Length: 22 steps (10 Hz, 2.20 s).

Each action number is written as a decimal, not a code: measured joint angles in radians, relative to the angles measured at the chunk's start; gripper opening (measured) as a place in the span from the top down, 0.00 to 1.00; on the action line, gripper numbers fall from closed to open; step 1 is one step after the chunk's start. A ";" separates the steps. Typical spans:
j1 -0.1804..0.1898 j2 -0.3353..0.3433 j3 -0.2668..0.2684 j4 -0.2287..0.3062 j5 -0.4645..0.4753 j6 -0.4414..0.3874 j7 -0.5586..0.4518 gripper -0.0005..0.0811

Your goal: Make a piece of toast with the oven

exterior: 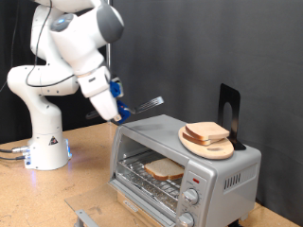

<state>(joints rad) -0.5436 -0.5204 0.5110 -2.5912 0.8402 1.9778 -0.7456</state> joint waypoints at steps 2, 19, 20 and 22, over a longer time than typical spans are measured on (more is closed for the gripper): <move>0.024 -0.015 0.059 0.000 0.028 0.025 0.060 0.39; 0.055 0.055 0.426 0.048 0.112 0.240 0.324 0.00; 0.056 0.054 0.418 0.048 0.121 0.231 0.318 0.00; 0.060 0.036 0.363 0.048 0.136 0.162 0.286 0.00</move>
<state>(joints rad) -0.4837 -0.4848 0.8738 -2.5429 0.9762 2.1397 -0.4592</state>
